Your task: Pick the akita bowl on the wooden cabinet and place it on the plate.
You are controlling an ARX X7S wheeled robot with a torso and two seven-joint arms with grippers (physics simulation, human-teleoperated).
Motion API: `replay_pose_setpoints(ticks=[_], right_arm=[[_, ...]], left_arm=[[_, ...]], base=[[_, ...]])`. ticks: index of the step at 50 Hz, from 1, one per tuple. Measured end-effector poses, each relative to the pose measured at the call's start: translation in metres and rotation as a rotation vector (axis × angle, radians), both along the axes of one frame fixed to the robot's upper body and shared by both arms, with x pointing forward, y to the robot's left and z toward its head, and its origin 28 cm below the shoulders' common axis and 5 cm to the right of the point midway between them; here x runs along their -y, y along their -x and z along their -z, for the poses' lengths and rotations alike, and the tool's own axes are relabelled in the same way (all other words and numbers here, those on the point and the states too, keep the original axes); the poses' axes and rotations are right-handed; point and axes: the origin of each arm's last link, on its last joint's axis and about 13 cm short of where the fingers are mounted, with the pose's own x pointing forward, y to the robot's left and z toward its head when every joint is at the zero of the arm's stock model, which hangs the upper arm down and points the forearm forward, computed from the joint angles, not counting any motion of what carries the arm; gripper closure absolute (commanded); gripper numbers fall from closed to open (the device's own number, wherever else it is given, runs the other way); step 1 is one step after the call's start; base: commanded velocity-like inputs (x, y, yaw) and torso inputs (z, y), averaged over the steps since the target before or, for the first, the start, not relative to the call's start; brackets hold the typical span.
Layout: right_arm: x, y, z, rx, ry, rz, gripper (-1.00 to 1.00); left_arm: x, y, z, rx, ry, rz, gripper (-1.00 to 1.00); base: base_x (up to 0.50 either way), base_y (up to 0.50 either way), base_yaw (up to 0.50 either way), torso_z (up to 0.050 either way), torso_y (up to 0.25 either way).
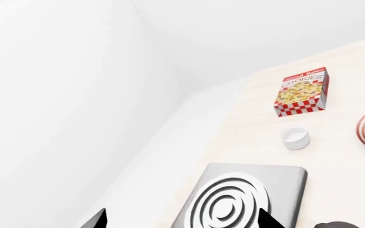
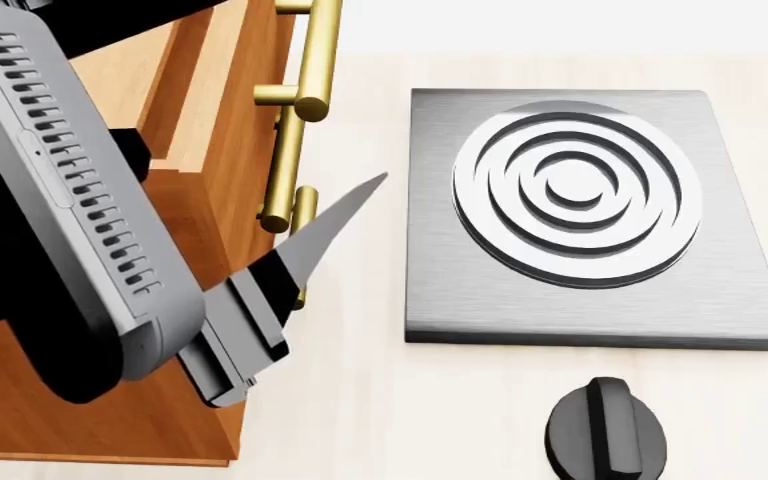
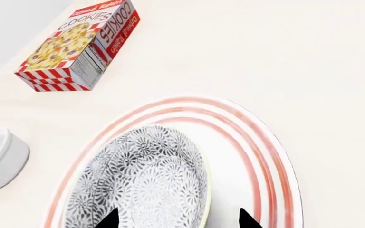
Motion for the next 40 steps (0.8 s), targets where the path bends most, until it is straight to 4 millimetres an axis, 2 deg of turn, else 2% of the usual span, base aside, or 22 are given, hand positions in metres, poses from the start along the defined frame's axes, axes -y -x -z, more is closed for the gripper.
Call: replay_pose_setpoints(ticks=[25,33,40], right_arm=[[0.001,0.008,-0.013,0.014,0.037,-0.002,-1.0],[0.0,0.01,-0.025,0.031,0.064,-0.004,-1.0],[-0.002,0.012,-0.043,0.063,0.112,-0.018,-1.0]], left_arm=[[-0.002,0.002,-0.001,0.003,0.006,-0.005,-1.0],[-0.002,0.002,0.0,0.001,0.008,-0.005,-1.0],[-0.002,0.002,0.0,0.001,0.008,-0.006,-1.0]], base=[[0.0,0.0,0.0,0.0,0.0],[0.0,0.0,0.0,0.0,0.0],[0.0,0.0,0.0,0.0,0.0]])
